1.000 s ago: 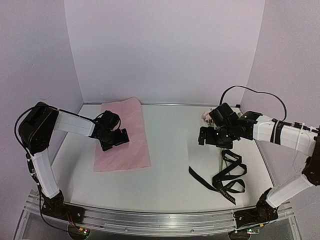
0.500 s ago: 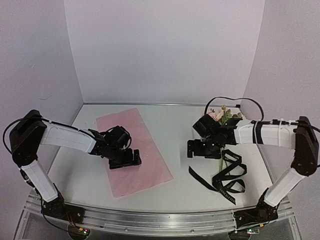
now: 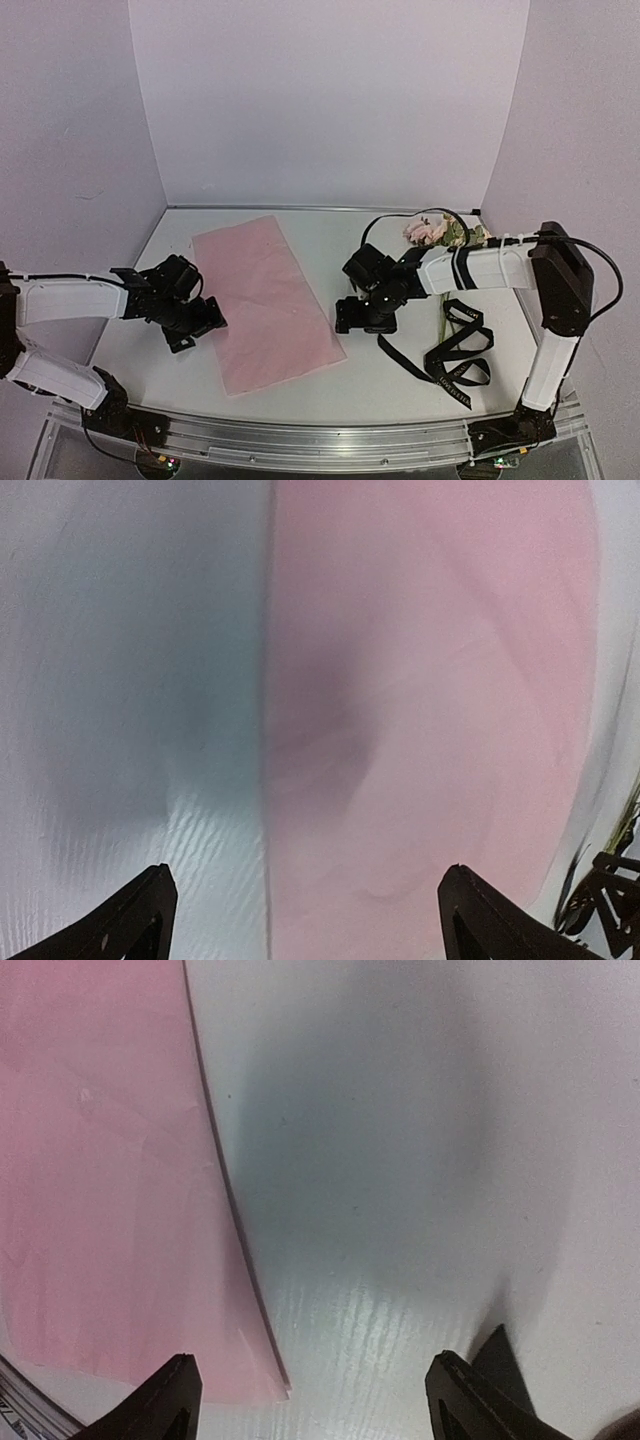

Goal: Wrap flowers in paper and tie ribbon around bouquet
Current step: Move the folded wrapping paper to the center of the board, then pick up the corner of the folded wrapping paper at the center of the board.

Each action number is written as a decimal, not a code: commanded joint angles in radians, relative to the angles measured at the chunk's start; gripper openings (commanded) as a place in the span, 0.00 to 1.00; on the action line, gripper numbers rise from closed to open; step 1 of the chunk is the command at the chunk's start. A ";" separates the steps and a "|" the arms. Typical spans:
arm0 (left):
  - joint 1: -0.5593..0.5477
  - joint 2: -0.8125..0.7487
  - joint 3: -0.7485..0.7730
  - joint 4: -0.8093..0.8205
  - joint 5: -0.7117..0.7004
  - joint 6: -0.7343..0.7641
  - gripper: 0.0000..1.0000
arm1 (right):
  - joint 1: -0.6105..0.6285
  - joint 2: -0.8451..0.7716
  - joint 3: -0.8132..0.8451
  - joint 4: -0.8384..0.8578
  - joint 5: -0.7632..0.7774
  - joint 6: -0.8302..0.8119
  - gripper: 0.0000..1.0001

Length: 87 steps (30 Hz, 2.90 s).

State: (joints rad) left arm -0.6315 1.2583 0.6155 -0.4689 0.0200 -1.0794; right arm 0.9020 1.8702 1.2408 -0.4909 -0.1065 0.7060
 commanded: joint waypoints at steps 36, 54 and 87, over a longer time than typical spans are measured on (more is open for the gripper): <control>0.014 -0.340 -0.429 0.311 0.342 -0.351 0.62 | 0.064 0.131 -0.030 0.254 -0.191 0.244 0.46; 0.003 -0.430 -0.324 0.169 0.232 -0.289 0.23 | 0.073 0.159 -0.034 0.290 -0.192 0.280 0.45; 0.019 -0.145 0.235 0.048 0.100 0.193 0.00 | 0.116 0.195 0.058 0.344 -0.270 0.329 0.47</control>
State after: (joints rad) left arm -0.6222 1.0447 0.6834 -0.4079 0.1819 -1.0736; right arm 0.9777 1.9999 1.2109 -0.1502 -0.3465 0.9966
